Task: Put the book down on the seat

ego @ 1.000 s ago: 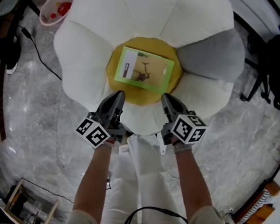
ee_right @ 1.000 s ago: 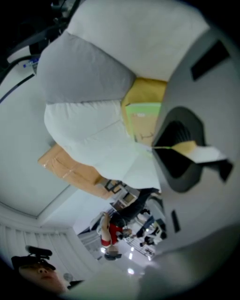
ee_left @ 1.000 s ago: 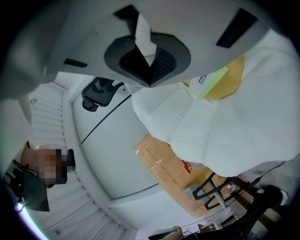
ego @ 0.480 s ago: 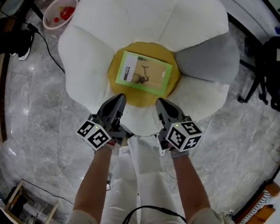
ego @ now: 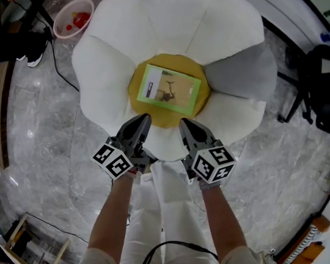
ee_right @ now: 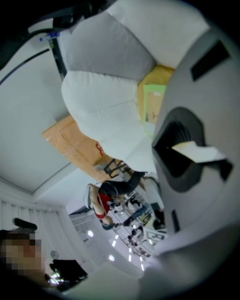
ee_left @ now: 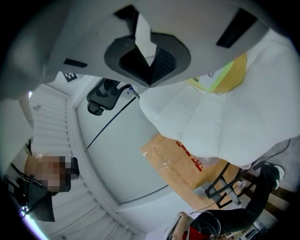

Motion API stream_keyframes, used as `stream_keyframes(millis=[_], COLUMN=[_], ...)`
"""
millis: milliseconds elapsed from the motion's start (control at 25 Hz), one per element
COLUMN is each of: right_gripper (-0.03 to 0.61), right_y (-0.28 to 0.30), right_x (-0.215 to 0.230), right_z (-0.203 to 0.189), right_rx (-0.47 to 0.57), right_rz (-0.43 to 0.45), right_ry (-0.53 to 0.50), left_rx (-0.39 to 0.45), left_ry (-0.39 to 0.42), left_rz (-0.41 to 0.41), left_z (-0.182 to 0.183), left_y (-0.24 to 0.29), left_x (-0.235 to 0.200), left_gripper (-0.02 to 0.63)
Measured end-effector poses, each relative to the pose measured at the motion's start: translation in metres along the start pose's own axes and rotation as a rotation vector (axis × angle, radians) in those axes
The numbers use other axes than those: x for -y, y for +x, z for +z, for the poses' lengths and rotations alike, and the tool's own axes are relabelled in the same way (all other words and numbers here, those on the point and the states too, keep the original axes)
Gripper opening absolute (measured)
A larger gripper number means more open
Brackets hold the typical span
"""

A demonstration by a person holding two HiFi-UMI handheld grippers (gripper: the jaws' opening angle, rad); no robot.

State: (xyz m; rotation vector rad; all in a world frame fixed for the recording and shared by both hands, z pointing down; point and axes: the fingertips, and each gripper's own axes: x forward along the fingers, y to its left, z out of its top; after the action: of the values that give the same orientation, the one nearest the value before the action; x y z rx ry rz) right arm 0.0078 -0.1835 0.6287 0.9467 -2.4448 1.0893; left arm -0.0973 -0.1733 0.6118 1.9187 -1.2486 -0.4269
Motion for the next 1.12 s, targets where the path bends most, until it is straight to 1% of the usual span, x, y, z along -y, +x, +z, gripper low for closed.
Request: stream_keyframes(millis=[200,400,640,840,1120], right_gripper=[0.015,0.015,0.015,0.015,0.015], right_y=[-0.006,-0.012,-0.019,-0.027,-0.039], right_x=[-0.009,-0.024,-0.039,-0.051,-0.069], right_z=[0.009,0.018,0.029,0.040,0.063], right_rx=[0.005,0.008,0.020,0.031,0.043], right_rz=[0.008,0.024,0.030,0.037,0.063], right_ry=[-0.016,-0.064,-0.084,-0.093,-0.140], left_rx=[-0.003,0.001,0.017,0.013,0.017], left_ry=[0.018,0.031,0.037,0.053,0.060], left_rz=[0.007,0.018,0.016,0.012,0.001], left_z=[0.007,0.015,0.029,0.038,0.050], left_y=[-0.005,-0.011,-0.013,-0.015,-0.018], left_x=[0.009,0.017,0.031,0.045,0.066], left_gripper=[0.024,0.023,0.023,0.023,0.023])
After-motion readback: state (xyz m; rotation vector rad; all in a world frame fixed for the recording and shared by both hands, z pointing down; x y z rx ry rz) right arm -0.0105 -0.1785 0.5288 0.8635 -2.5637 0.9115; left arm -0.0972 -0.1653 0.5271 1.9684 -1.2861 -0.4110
